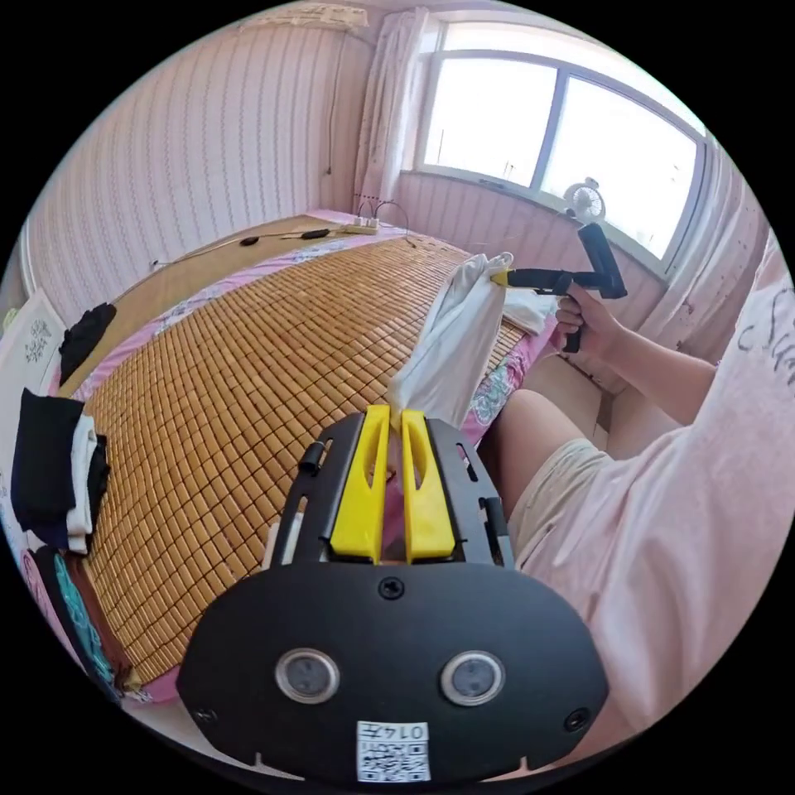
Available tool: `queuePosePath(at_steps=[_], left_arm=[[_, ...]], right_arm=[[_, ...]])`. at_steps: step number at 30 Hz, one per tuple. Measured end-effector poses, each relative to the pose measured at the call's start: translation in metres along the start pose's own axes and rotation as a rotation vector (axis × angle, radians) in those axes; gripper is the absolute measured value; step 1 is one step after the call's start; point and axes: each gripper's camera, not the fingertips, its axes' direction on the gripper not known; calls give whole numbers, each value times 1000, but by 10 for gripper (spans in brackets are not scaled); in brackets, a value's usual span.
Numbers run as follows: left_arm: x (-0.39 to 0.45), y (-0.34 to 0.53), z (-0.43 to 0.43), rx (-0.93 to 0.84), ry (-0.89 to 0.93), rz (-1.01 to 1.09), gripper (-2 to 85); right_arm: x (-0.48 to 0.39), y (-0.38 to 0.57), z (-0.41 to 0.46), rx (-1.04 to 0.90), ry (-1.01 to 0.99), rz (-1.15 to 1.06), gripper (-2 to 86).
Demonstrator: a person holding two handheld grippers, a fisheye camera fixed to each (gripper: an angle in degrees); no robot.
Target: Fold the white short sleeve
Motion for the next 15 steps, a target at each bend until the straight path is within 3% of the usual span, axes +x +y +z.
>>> queuePosePath(at_steps=[6,10,14,15], left_arm=[[64,-88,38,89,210,211,5],[110,-172,97,152,420,260,15],[138,-257,188,72,443,163,50],[142,-276,223,-2,365,121,54]], right_arm=[[24,26,-135,203,213,74,34],[61,-16,-201,98,505,123,45],[155,-86,-204,-46,684,307,97],[169,-91,-200,-69,713,345,101]])
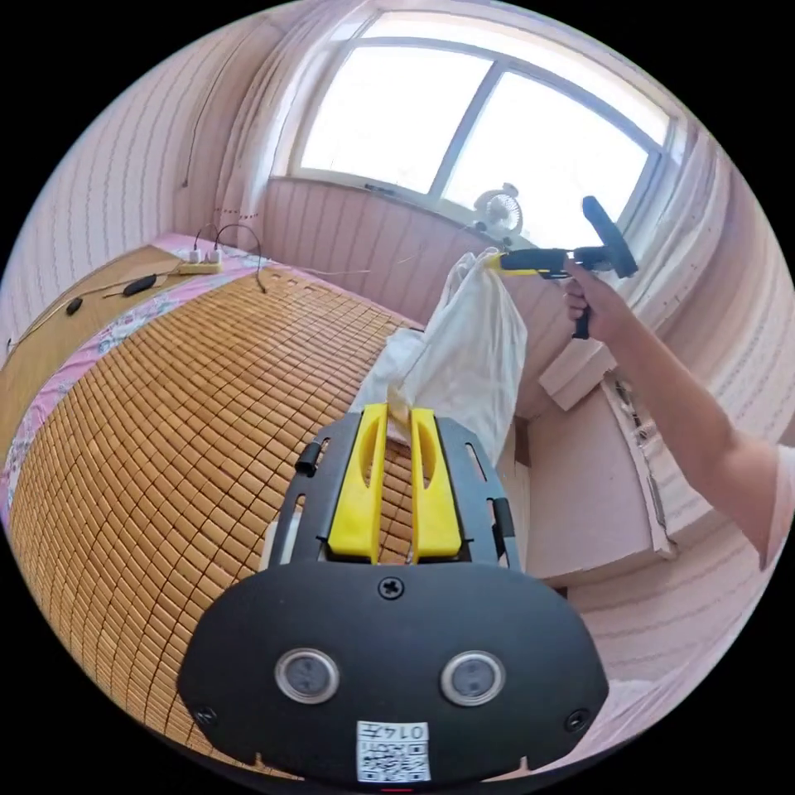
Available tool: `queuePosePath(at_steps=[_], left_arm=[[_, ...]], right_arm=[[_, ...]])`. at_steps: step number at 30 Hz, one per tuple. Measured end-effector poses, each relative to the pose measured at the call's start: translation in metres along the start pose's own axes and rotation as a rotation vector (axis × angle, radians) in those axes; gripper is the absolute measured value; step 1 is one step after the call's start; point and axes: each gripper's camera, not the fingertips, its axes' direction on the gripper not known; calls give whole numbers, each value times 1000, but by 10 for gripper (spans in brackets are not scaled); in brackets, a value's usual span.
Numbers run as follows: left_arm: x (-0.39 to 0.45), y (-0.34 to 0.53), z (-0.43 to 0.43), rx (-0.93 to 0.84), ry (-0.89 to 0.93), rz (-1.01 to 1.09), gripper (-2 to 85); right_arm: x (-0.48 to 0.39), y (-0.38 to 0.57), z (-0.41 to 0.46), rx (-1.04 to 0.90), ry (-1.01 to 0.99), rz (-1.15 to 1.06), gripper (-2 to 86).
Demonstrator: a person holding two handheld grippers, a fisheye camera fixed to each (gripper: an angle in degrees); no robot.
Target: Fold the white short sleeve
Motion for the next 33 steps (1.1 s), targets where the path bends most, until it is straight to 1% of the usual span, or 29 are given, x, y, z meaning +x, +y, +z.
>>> queuePosePath(at_steps=[1,3,5,9,11,14,16,19,23,26,31,33], left_arm=[[-14,-10,27,-86,-59,-72,57],[-33,-8,50,-178,-74,-158,57],[-44,5,51,-181,-70,-180,51],[-49,49,42,-206,-38,-147,39],[-42,66,43,-242,-30,-122,38],[-20,81,49,-304,-35,-43,39],[1,83,51,-338,-1,2,39],[24,81,38,-318,34,35,39],[37,84,10,-297,44,56,39],[39,92,-18,-282,24,48,36],[42,123,-79,-259,21,-38,33],[45,136,-104,-244,21,-68,32]], right_arm=[[9,-10,23,-60,58,39,107],[15,-5,51,-129,136,75,111],[9,26,70,-146,99,52,117],[-21,111,86,-134,71,-42,117],[-37,173,101,-175,44,-18,115],[-58,231,121,-234,16,-21,113],[-63,248,127,-204,27,6,110],[-63,254,131,-130,36,54,97],[-70,262,146,-175,-26,41,50],[-79,274,137,-152,-50,47,33],[-108,301,127,-200,-46,-44,20],[-114,310,118,-192,-38,-45,23]])
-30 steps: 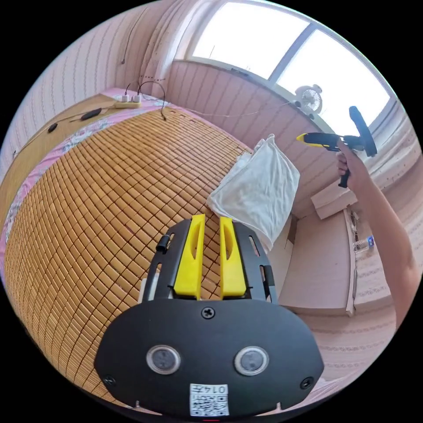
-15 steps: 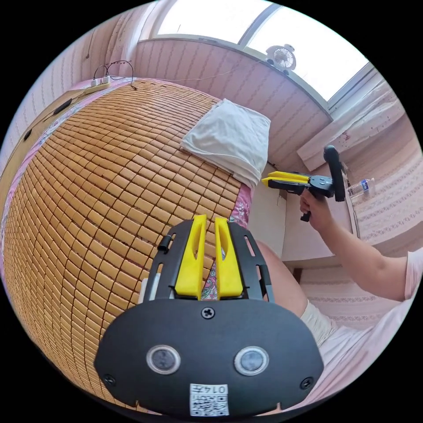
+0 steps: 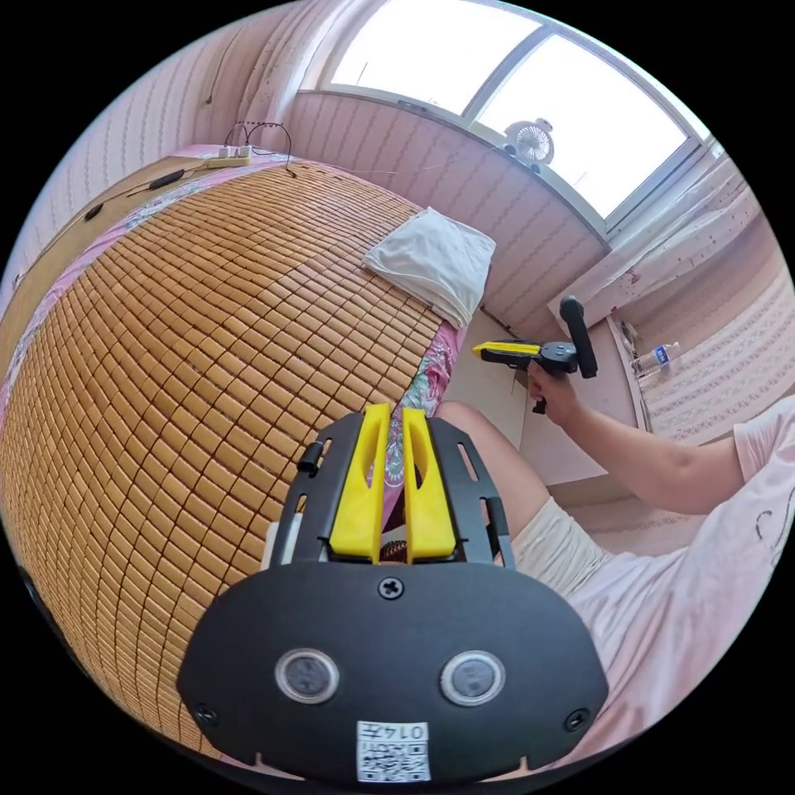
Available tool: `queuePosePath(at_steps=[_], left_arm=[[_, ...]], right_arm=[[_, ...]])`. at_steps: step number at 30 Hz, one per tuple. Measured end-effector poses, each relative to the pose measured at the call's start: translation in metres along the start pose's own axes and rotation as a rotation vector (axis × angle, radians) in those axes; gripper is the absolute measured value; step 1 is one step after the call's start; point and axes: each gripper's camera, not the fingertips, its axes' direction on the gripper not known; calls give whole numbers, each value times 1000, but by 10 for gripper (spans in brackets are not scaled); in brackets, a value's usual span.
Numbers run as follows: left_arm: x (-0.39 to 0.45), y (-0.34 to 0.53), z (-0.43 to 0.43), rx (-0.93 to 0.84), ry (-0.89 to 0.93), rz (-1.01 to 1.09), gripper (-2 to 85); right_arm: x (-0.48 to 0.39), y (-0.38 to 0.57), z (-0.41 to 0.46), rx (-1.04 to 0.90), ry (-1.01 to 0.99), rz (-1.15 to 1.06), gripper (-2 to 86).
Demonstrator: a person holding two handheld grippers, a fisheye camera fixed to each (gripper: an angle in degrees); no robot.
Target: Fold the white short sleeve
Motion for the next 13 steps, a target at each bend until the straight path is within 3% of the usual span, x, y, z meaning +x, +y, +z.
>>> queuePosePath(at_steps=[6,9,13], left_arm=[[9,78,-92,123,-96,-169,41],[15,129,-150,230,-218,-266,48],[22,221,-239,389,-394,-465,53]], right_arm=[[-43,12,-51,36,-63,-53,58],[-107,8,-73,69,-60,-254,59],[-226,-5,-83,52,-204,-594,52]])
